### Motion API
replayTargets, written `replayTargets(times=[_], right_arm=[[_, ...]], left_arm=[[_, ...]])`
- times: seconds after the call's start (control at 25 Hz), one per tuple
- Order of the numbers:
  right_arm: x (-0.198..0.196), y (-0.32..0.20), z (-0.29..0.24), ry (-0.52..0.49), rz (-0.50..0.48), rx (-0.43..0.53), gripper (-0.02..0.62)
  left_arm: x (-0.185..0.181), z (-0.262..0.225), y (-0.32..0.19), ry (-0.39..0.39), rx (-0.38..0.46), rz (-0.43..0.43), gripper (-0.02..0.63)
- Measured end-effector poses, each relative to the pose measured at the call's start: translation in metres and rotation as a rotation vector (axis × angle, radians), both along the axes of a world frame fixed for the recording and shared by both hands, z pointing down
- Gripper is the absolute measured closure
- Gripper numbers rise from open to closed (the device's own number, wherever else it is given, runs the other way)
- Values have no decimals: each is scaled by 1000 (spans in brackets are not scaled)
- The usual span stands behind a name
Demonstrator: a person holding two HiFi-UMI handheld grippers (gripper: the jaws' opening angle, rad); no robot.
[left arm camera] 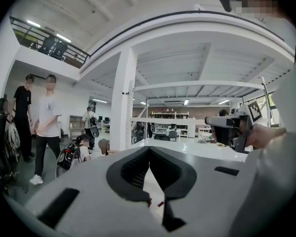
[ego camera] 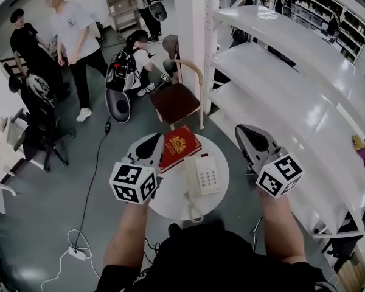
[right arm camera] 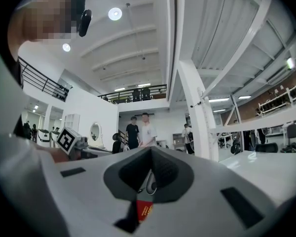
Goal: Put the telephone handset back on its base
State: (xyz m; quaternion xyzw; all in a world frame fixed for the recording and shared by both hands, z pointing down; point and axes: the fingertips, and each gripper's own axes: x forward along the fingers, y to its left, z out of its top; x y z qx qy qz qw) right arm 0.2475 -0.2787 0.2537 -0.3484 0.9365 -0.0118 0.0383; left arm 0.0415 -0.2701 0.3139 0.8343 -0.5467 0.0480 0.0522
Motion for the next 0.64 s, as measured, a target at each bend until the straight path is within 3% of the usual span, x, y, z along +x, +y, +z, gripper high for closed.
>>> replayTargets(times=[0.64], right_arm=[[-12,2,-10,-15,-50,16,592]], left_arm=[[-6,-6,9,-1,13,-20,597]])
